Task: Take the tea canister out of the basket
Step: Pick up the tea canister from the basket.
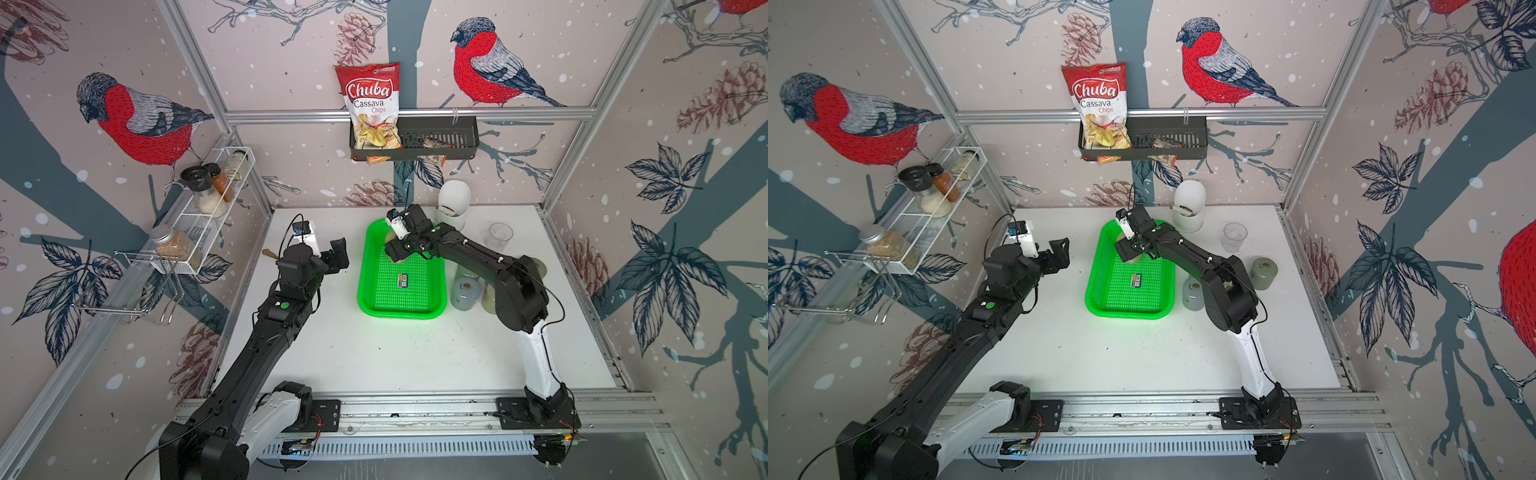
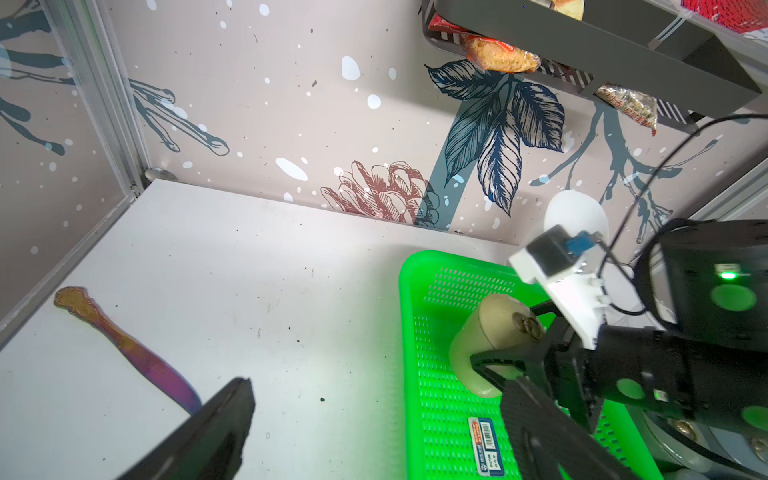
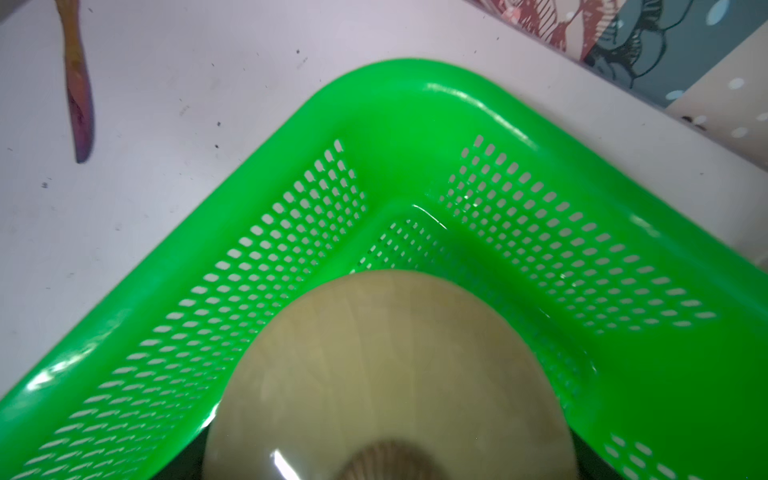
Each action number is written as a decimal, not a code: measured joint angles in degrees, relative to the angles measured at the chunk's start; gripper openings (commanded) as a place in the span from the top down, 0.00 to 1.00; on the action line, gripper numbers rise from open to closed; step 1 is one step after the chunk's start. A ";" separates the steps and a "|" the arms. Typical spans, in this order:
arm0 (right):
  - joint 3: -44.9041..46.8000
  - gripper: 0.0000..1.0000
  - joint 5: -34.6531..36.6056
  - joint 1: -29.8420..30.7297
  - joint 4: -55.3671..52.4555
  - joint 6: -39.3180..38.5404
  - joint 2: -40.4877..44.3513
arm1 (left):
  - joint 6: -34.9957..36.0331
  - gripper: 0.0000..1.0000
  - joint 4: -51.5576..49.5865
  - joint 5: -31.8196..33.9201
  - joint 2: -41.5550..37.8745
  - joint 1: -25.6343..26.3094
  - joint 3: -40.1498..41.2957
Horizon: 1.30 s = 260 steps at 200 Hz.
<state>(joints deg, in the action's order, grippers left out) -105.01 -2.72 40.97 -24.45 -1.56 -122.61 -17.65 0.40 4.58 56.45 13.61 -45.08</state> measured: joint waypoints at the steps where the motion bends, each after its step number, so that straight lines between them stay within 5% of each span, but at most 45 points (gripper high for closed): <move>1: 0.22 1.00 0.00 0.00 0.11 0.00 0.26 | 0.00 0.03 0.00 -0.02 0.00 0.00 0.00; 77: 15.21 1.00 5.81 -1.16 3.89 1.86 23.10 | -0.37 0.03 0.31 -0.50 0.37 0.00 0.02; 182: 45.66 1.00 17.44 -15.19 -0.92 8.02 59.74 | 0.07 0.03 3.91 -3.15 3.63 0.00 0.76; 260: 55.12 1.00 17.14 -35.91 -5.97 17.03 63.54 | 0.00 0.03 7.08 -5.86 5.22 0.00 1.40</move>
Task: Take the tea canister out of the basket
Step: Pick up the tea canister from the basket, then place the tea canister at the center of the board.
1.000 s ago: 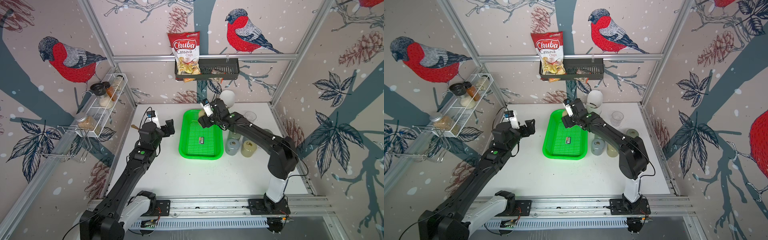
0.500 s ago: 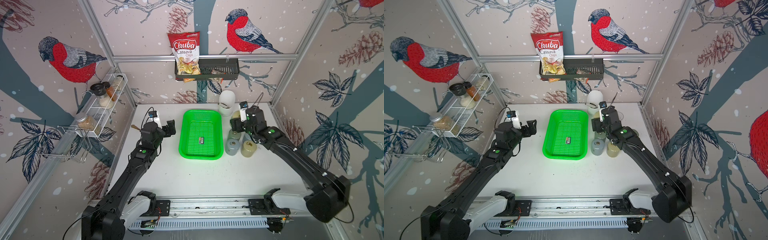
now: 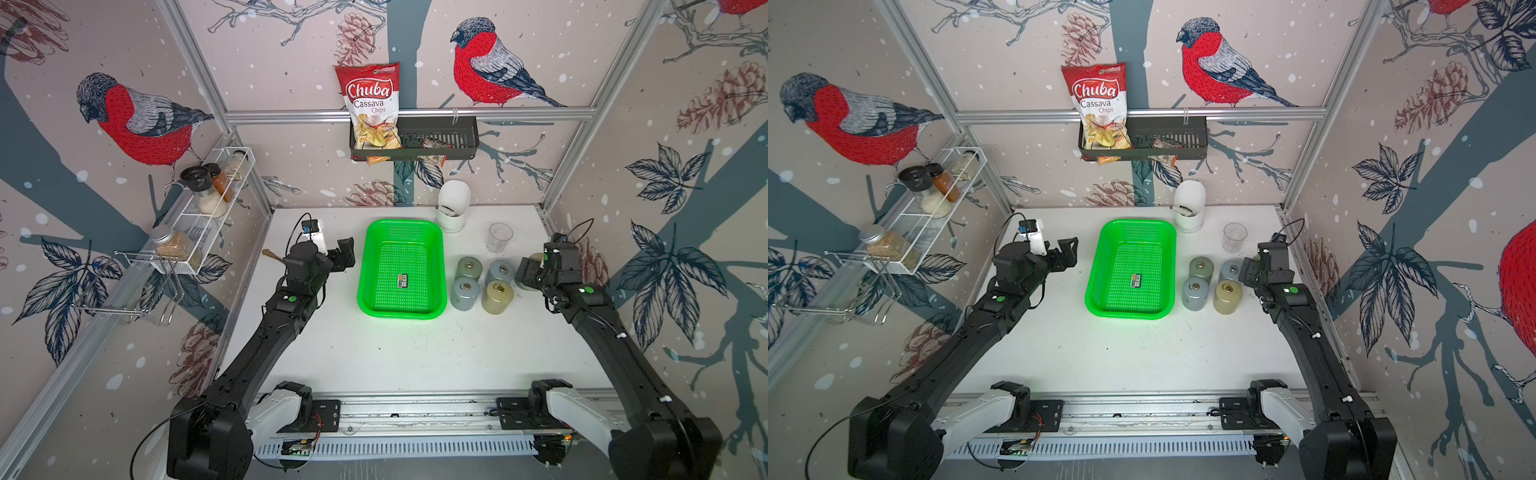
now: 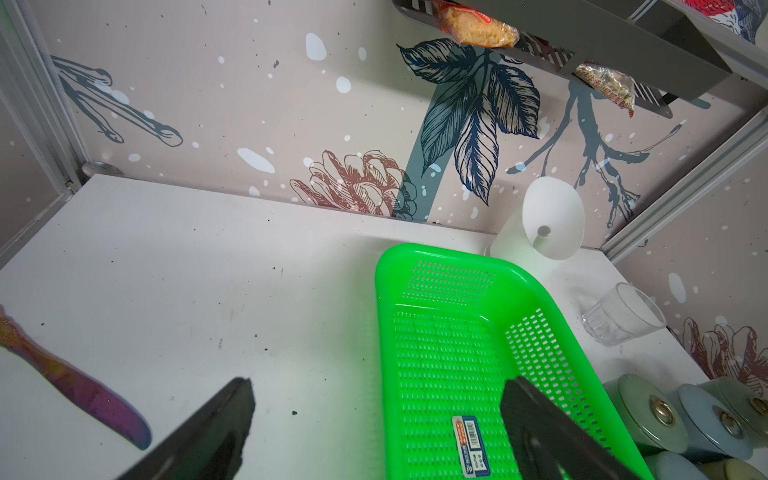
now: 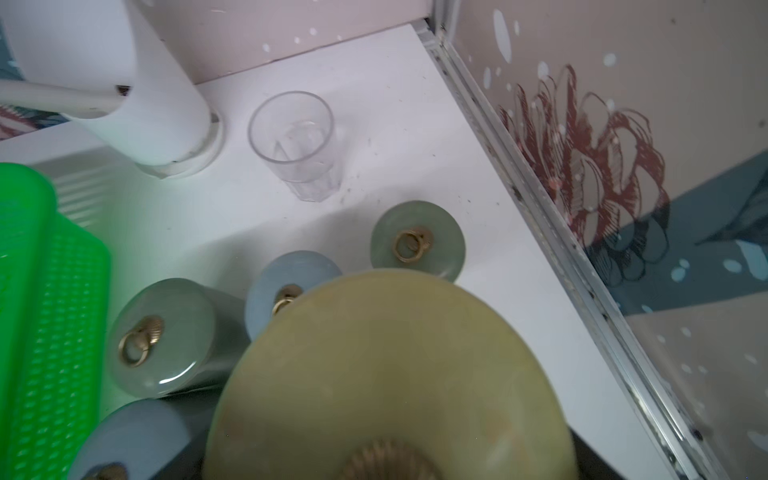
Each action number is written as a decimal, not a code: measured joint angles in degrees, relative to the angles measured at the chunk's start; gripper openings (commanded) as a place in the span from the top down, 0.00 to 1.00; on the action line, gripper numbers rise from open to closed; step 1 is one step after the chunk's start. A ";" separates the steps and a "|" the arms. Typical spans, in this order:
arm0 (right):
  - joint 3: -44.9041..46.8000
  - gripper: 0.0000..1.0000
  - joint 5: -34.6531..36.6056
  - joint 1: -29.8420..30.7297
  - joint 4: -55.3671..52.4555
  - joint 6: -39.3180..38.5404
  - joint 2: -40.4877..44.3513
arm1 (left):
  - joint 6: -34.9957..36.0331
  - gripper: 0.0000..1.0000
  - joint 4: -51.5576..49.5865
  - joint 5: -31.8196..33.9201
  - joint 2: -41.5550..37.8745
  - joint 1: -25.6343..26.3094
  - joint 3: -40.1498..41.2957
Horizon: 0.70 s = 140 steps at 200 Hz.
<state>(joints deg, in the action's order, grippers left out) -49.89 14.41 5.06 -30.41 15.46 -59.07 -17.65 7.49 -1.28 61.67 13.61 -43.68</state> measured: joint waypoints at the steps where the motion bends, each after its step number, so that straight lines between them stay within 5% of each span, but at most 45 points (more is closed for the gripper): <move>1: 0.13 1.00 0.00 -0.11 0.02 0.04 0.00 | -0.02 0.03 0.02 -0.04 0.00 0.00 0.00; 140: 10.23 1.00 3.98 -1.95 7.48 8.74 -4.94 | -0.37 0.03 1.25 -0.20 0.17 0.02 1.36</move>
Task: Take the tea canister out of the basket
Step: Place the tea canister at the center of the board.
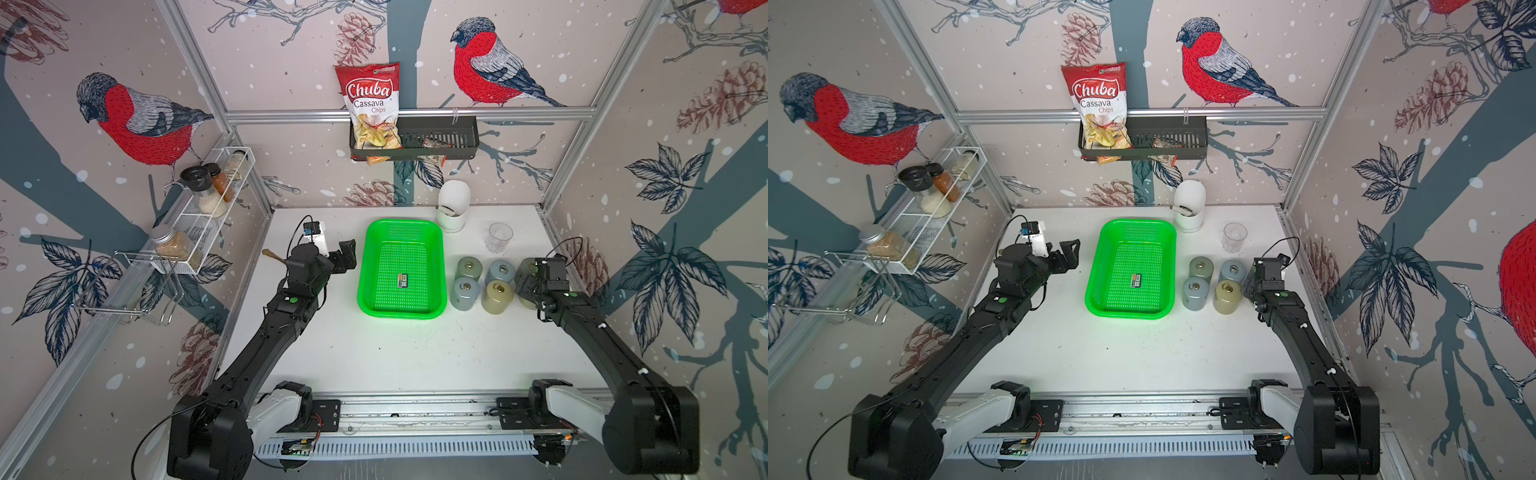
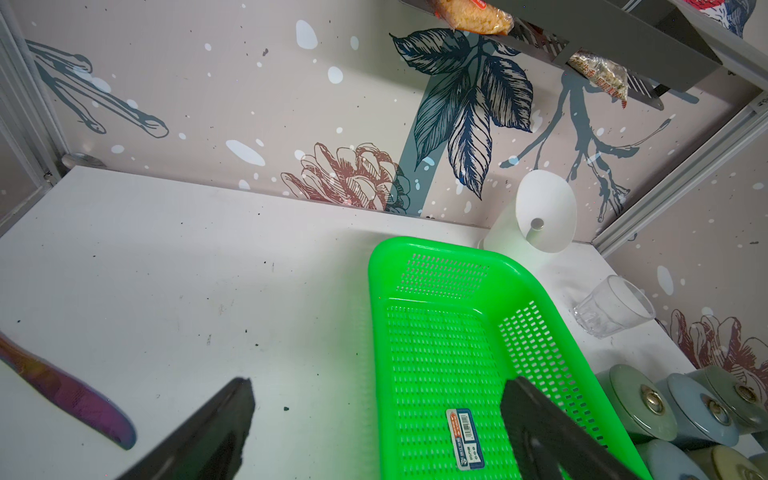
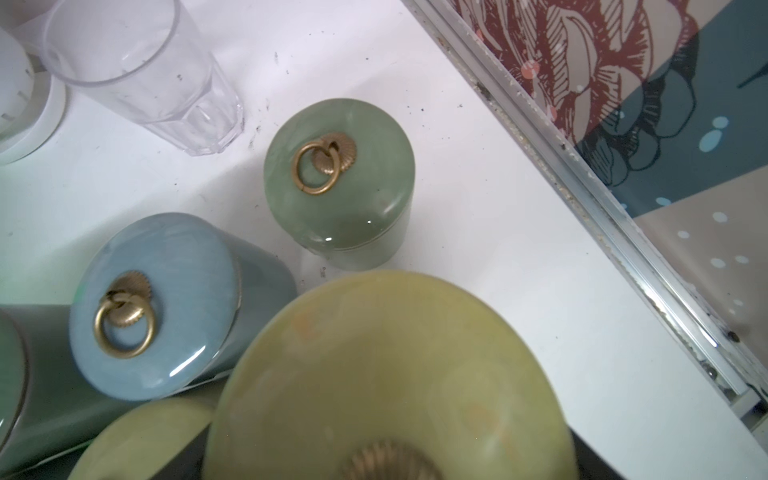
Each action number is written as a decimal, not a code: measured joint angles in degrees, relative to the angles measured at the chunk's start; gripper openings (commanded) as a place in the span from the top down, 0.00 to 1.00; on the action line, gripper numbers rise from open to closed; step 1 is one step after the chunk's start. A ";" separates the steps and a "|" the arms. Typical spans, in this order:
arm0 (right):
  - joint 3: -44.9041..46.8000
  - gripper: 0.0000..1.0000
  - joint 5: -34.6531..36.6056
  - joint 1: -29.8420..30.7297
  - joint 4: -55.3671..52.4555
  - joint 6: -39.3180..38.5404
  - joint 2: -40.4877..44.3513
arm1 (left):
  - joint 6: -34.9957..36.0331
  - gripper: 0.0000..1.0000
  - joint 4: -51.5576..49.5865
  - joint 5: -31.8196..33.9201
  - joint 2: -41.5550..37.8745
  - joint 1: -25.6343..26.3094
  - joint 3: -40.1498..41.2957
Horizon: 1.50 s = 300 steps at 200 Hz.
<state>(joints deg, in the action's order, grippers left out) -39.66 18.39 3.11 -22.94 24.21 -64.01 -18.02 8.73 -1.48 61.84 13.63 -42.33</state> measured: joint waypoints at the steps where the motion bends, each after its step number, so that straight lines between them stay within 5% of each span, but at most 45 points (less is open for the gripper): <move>1: 0.09 1.00 0.13 0.00 0.13 0.04 -0.02 | 0.00 0.03 0.00 0.00 0.00 0.00 0.00; 237: 8.90 1.00 3.74 -0.04 16.83 0.98 -8.50 | 0.48 0.03 -0.02 0.20 0.83 0.00 -0.17; 300: 9.38 0.47 3.13 -0.04 17.27 0.50 -8.02 | 0.48 0.03 -0.04 0.20 0.83 0.00 -0.55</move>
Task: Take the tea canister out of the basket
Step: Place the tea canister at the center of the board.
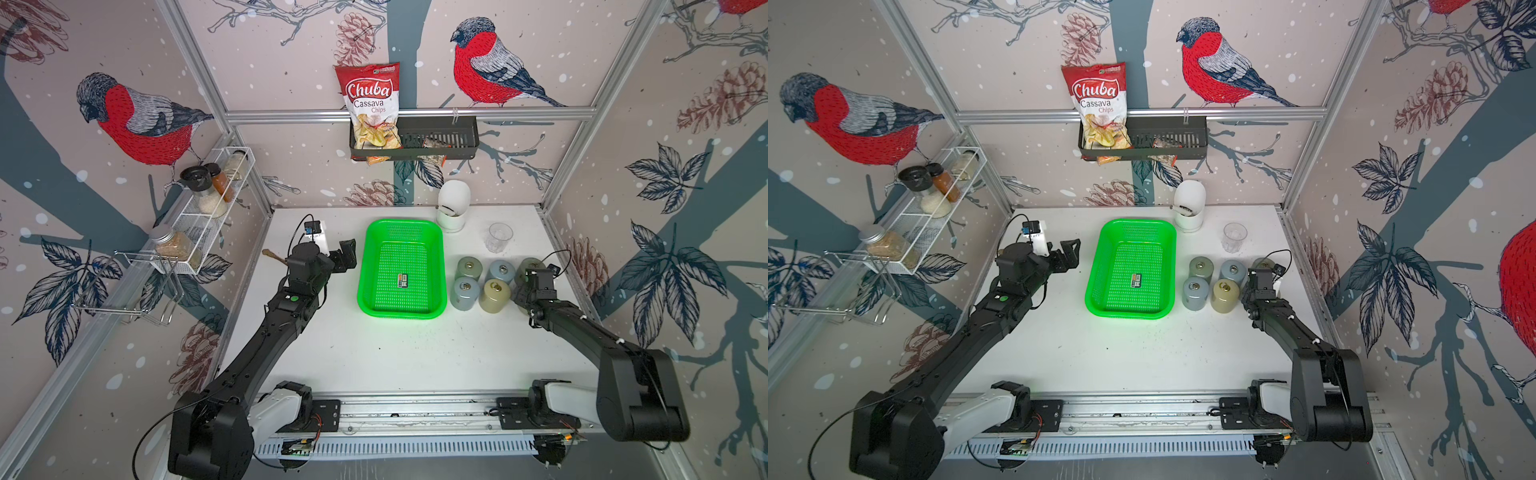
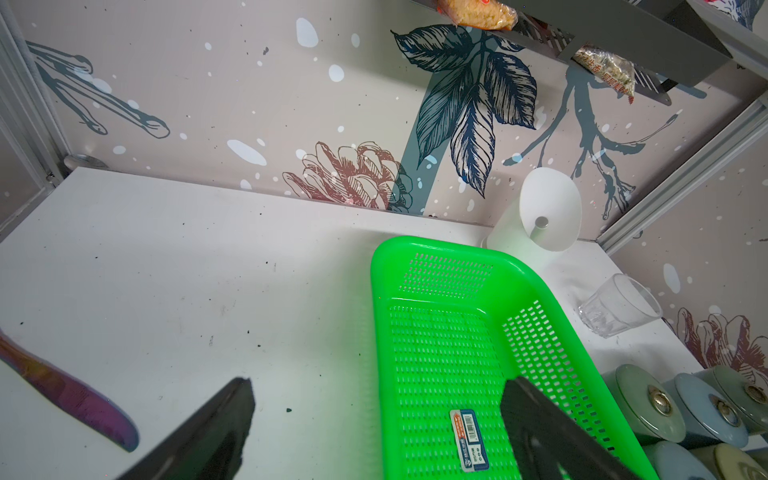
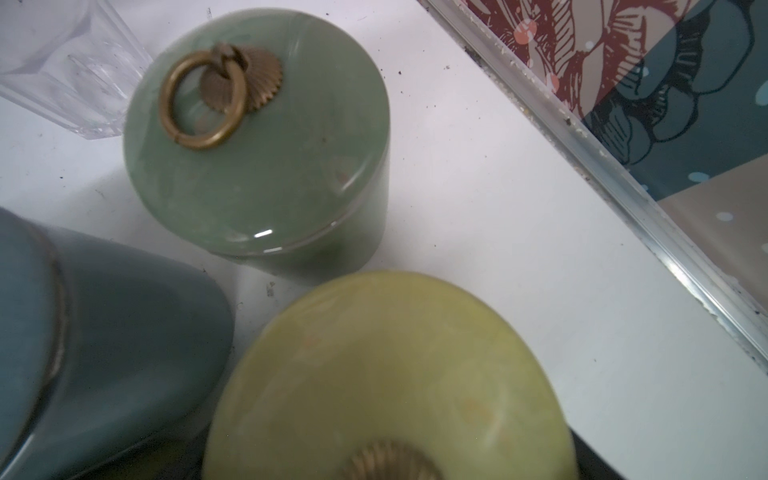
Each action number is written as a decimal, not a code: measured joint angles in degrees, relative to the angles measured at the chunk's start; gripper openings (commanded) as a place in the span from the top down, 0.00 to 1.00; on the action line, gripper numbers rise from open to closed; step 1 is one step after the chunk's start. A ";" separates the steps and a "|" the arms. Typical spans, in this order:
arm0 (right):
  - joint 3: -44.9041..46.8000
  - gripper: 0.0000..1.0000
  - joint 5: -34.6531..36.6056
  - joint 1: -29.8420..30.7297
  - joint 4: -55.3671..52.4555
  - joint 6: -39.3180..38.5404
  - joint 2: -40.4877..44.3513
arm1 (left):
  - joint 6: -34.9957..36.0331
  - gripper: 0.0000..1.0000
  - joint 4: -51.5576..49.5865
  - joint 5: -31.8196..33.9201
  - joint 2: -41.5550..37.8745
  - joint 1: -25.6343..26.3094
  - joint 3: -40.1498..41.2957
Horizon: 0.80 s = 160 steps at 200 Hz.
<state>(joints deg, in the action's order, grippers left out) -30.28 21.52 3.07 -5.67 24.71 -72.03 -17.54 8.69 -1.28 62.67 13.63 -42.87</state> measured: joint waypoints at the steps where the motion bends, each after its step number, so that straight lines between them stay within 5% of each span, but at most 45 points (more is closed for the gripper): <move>1: 0.02 0.46 -0.04 0.00 0.00 -0.02 0.04 | 0.00 0.03 0.00 0.00 0.00 0.00 0.00; 85: 0.57 0.11 -1.60 0.00 -0.11 -0.68 2.14 | 0.04 0.03 -0.26 0.00 0.00 0.00 -0.98; 160: 0.87 0.08 -1.36 0.00 2.12 -0.83 2.67 | 0.02 0.03 -0.39 0.02 -0.68 0.00 -1.09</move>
<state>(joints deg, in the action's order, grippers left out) -29.41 20.16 3.07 -3.55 23.88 -69.36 -17.52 8.29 -1.26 62.00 13.63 -43.97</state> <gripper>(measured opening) 0.921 0.969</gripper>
